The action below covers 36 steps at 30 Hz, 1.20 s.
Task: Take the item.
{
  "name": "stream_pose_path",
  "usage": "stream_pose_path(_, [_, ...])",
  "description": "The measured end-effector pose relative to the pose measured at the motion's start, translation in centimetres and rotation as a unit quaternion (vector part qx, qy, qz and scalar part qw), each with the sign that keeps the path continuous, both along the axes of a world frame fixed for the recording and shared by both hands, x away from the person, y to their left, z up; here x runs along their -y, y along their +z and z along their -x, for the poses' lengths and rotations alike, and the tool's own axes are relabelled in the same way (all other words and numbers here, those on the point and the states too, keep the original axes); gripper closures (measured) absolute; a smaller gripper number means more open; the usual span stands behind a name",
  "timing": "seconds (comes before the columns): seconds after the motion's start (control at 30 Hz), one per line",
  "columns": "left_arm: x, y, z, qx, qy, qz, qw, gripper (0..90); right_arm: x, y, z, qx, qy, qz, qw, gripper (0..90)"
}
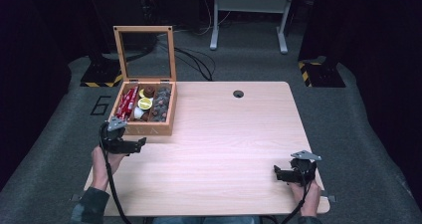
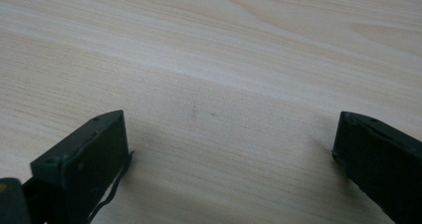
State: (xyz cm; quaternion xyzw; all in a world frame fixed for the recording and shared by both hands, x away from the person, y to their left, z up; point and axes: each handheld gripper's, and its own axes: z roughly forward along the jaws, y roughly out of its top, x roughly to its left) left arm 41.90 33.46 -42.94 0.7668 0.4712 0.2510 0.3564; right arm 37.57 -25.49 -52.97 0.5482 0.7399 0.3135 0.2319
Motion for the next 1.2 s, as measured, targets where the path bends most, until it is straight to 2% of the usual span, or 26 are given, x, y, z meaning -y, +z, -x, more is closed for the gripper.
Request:
stream_pose_path(0.23, [0.2,0.7,-0.9,0.008,0.0,-0.004,1.0,1.8,0.0,0.0,0.0,0.0,0.0,0.0,1.0,0.4])
stream_pose_path(0.27, [0.2,0.8,-1.1,0.003,-0.003,-0.004,1.0,1.7,0.0,0.0,0.0,0.0,0.0,0.0,1.0,0.4])
stream_pose_path(0.57, [0.0,1.4,-2.7,-0.001,-0.001,0.001,1.0,1.9,0.0,0.0,0.0,0.0,0.0,0.0,1.0,0.4])
stream_pose_path(0.67, [-0.1,1.8,-3.4,0.005,0.001,0.01,0.9999,1.7,0.0,0.0,0.0,0.0,0.0,0.0,1.0,0.5])
stream_pose_path(0.73, [-0.1,1.9,-3.5,0.008,0.001,0.007,0.9999,1.8,0.0,0.0,0.0,0.0,0.0,0.0,1.0,0.6])
stream_pose_path(0.8, [0.0,2.4,-3.9,0.015,0.004,0.015,0.9998,0.9,0.0,0.0,0.0,0.001,0.0,0.0,1.0,0.6])
stream_pose_path(0.9, [-0.1,2.7,-4.2,0.018,0.005,0.015,0.9997,0.6,0.0,0.0,0.0,0.001,0.0,0.0,1.0,0.6])
stream_pose_path(0.93, [-0.2,2.9,-4.6,0.02,0.01,0.021,0.9995,0.5,0.0,0.0,0.0,0.001,0.0,0.0,1.0,0.7])
stream_pose_path(1.07, [-0.6,3.1,-5.3,0.023,0.017,0.03,0.9991,0.6,0.0,0.0,0.0,0.001,0.0,0.0,1.0,0.7])
stream_pose_path(1.2, [-1.1,2.9,-6.6,0.025,0.028,0.042,0.9984,0.7,0.0,0.0,0.0,0.001,0.001,0.0,1.0,0.9])
